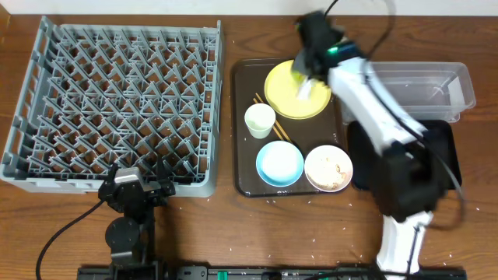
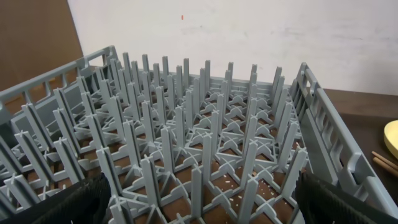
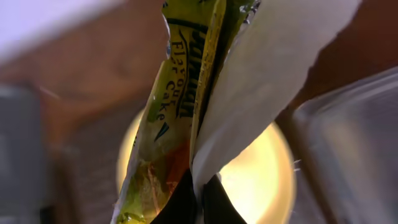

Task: Sort waste into correct bins and load items into the dishwasher
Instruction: 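Drop wrapper and tissue into clear plastic bin with right gripper, then grasp pink bowl with food scraps using right gripper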

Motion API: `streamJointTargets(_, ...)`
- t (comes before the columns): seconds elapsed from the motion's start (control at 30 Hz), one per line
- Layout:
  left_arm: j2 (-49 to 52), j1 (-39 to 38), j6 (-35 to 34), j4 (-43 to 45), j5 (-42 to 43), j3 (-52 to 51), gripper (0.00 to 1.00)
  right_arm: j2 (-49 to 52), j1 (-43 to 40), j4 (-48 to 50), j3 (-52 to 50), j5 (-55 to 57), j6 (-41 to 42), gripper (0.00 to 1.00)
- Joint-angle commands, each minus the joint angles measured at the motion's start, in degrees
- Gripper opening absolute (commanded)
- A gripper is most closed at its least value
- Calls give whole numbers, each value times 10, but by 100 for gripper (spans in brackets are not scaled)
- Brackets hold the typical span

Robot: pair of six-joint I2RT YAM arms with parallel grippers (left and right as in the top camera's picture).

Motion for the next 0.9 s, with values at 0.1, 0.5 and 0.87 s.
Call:
streamJointTargets(0.1,-3,3,1,-12,-5,-17,96,-67,-105,-82,8,21,98,2)
streamJointTargets(0.5,-3,3,1,-12,-5,-17,96,-4,-236,-127,-41,21,278,33)
streamJointTargets(0.87,-3,3,1,-12,-5,-17,96,-126,-212,-103,-40,-146,-87,91)
